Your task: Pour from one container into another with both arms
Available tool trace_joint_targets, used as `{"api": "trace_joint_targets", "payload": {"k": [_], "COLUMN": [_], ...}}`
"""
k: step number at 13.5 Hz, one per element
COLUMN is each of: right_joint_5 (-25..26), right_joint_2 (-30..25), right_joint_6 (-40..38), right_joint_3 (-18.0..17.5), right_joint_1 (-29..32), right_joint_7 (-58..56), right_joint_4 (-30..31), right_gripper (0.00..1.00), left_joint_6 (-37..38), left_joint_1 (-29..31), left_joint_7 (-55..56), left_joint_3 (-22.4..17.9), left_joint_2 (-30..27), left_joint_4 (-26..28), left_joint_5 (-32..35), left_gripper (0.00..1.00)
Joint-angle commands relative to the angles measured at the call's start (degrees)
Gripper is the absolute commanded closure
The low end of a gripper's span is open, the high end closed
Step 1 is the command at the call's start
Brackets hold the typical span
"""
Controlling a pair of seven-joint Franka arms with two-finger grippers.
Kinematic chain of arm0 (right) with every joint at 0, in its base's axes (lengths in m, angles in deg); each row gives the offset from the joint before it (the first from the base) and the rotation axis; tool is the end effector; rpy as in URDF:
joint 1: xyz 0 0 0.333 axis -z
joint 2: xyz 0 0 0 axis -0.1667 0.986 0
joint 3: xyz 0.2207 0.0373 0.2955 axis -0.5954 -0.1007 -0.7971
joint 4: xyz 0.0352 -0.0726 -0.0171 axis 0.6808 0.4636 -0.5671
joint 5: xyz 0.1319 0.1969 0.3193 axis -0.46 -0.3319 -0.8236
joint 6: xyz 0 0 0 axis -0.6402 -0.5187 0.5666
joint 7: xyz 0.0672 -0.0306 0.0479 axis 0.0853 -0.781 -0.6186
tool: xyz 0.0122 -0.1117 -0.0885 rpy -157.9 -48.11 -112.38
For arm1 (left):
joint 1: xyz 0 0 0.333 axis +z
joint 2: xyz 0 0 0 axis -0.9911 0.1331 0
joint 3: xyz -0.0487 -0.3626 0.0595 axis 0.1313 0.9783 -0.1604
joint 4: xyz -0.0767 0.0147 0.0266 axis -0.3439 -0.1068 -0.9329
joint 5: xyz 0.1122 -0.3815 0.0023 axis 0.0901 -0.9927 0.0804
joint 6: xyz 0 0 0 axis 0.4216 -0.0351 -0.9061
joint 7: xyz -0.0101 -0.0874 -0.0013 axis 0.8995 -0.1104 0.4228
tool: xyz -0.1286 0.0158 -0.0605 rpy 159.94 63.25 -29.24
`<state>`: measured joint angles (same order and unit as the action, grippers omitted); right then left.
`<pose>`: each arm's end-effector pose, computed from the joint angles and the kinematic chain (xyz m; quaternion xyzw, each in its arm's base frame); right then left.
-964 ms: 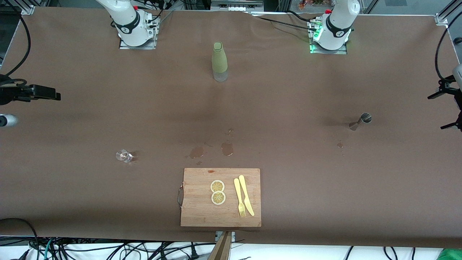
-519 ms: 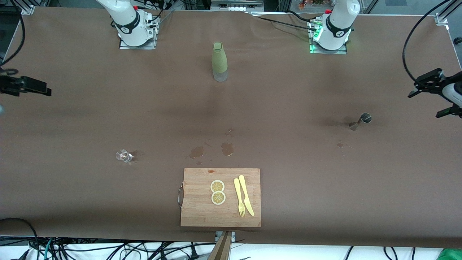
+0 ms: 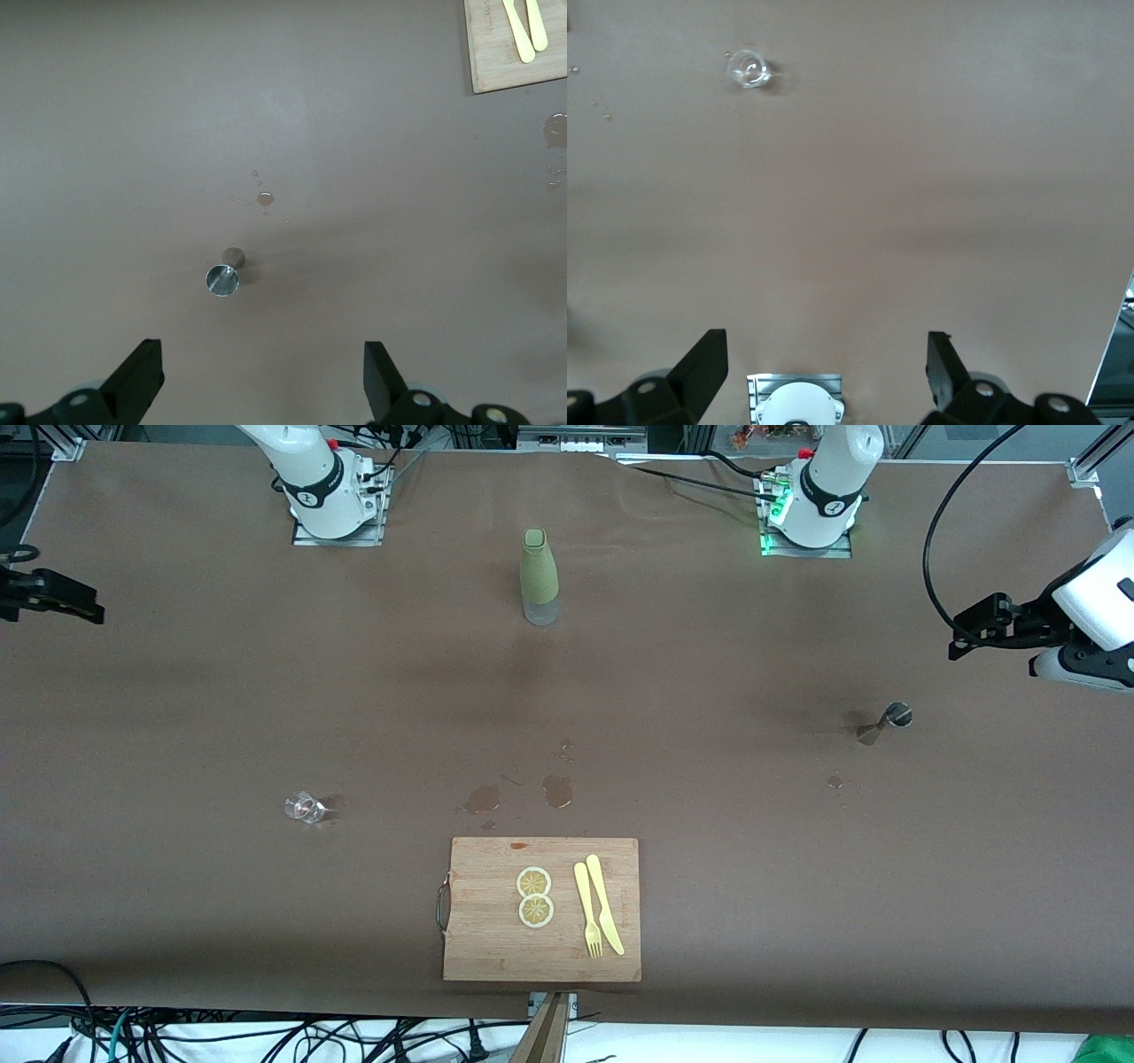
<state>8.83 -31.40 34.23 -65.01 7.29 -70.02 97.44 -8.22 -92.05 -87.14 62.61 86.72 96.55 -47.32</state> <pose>0.5643 -0.0363 0.6360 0.9947 0.0171 -0.0927 0.0405 0.5858 -0.0244 0.6349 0.9961 -0.0818 -0.0312 0.0123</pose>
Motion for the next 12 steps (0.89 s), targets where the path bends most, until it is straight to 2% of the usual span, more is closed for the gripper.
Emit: {"api": "trace_joint_targets", "payload": {"k": [1,12], "right_joint_5": [1.2,1.0], "right_joint_2": [-2.1,-0.1], "right_joint_6": [1.1,1.7], "right_joint_3": [-0.9,-0.9], "right_joint_1": [-1.0,-0.3], "right_joint_7": [0.8,0.3], "right_joint_4": [2.4,0.0], "right_gripper": [0.00,0.00], "left_joint_6": [-0.6,-0.4], "left_joint_1": [0.4,0.8], "left_joint_7": [0.7,0.9], "left_joint_3": [-0.1,-0.1], "left_joint_2": [-1.1,-1.1], "left_joint_4": [1.8,1.8], "left_joint_5": [1.6,1.0], "left_gripper": [0.00,0.00]}}
